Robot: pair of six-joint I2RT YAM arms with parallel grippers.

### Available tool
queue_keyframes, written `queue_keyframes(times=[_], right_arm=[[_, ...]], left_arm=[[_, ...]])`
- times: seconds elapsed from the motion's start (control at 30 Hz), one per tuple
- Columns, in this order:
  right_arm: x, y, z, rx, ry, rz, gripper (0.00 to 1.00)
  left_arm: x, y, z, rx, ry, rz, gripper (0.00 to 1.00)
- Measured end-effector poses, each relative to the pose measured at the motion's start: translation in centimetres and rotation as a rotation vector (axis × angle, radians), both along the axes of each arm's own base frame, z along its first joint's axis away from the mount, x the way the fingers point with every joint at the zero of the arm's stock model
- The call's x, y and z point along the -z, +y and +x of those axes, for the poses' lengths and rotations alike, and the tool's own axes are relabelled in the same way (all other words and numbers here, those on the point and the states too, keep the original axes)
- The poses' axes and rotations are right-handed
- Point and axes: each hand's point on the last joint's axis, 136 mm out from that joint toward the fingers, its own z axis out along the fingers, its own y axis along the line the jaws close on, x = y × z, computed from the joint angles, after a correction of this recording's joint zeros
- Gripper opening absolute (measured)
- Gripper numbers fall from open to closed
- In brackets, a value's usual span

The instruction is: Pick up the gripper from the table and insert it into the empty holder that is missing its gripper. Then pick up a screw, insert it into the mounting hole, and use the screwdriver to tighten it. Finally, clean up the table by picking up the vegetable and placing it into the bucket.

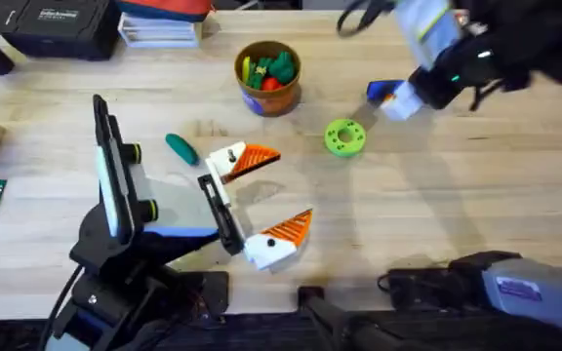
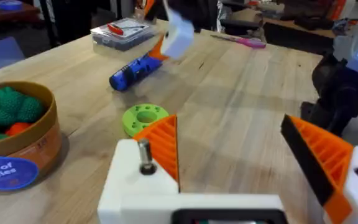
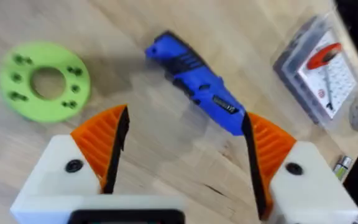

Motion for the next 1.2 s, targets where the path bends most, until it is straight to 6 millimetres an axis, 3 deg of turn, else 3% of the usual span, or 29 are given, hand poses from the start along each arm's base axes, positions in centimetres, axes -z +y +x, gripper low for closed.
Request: queue_keyframes(times=[0.13, 0.27, 0.4, 0.53, 0.63, 0.73, 0.9, 1.07, 1.2], right_arm=[[-4.5, 1.5, -1.4, 0.020, -0.115, 0.116, 0.993], [-6.8, 2.6, -3.3, 0.018, -0.159, 0.183, 0.994], [-7.8, 3.5, -4.3, -0.002, -0.179, 0.216, 0.994], [-7.9, 4.3, -4.6, -0.005, -0.177, 0.241, 0.994], [-7.9, 4.5, -4.7, 0.019, -0.173, 0.267, 0.994], [-7.8, 4.5, -4.8, 0.062, -0.166, 0.301, 0.994], [-7.1, 5.6, -5.8, 0.081, -0.096, 0.393, 0.993], [-7.0, 7.8, -6.9, 0.024, -0.027, 0.504, 0.993], [-7.4, 8.5, -7.3, -0.003, -0.016, 0.549, 0.992]], left_arm=[[-0.1, 0.2, 0.5, -0.030, -0.006, -0.002, 0.985], [-0.5, 0.9, 1.7, -0.116, 0.029, -0.032, 0.985], [-1.0, 2.8, 3.5, -0.285, 0.142, -0.033, 0.986], [-3.5, 5.6, 5.0, -0.485, 0.232, 0.016, 0.985], [-5.3, 7.6, 6.4, -0.630, 0.304, 0.091, 0.986], [-5.7, 9.2, 7.9, -0.755, 0.401, 0.210, 0.985], [-4.6, 12.3, 10.9, -0.969, 0.631, 0.339, 0.986], [-1.9, 15.0, 13.4, -1.157, 0.922, 0.227, 0.986], [1.3, 16.5, 13.6, -1.244, 1.126, 0.182, 0.986]])
